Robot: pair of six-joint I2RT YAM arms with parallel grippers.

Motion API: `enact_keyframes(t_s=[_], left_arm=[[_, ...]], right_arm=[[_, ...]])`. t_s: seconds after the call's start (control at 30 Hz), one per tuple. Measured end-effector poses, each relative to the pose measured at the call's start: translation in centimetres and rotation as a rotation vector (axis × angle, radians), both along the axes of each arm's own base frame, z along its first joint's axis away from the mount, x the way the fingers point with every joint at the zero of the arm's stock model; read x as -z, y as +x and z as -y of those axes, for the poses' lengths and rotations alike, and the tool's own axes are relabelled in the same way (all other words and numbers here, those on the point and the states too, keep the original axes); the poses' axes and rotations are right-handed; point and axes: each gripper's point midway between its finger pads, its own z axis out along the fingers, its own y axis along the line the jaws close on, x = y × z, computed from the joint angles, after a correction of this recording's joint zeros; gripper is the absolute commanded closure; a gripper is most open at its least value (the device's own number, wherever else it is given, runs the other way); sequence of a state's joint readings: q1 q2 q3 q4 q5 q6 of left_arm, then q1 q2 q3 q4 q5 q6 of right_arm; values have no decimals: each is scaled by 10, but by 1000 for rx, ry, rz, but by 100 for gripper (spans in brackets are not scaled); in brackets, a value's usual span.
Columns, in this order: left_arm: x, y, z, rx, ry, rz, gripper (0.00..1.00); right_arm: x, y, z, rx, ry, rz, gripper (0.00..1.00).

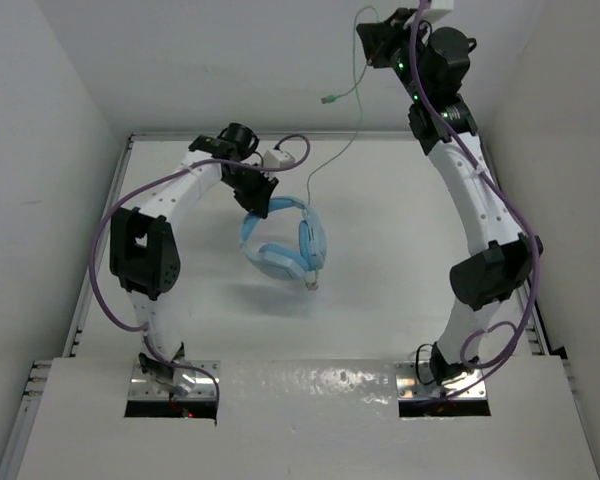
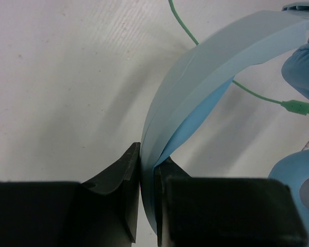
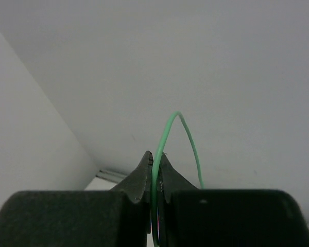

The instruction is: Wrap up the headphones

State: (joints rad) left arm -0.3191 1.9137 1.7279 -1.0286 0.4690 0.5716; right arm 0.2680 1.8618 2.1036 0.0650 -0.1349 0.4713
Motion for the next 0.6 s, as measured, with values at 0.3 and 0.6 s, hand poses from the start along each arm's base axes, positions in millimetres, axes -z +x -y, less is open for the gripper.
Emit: enact_keyframes(t_s=[0.3,0.6], left_arm=[[-45,-2,16,46,-96,21,100],[-81,-5,20,63,-142,43,100]], right_arm=[[218,-47,44,151,-190,-471,100],[362,-150,92,173,-424,-749,24]])
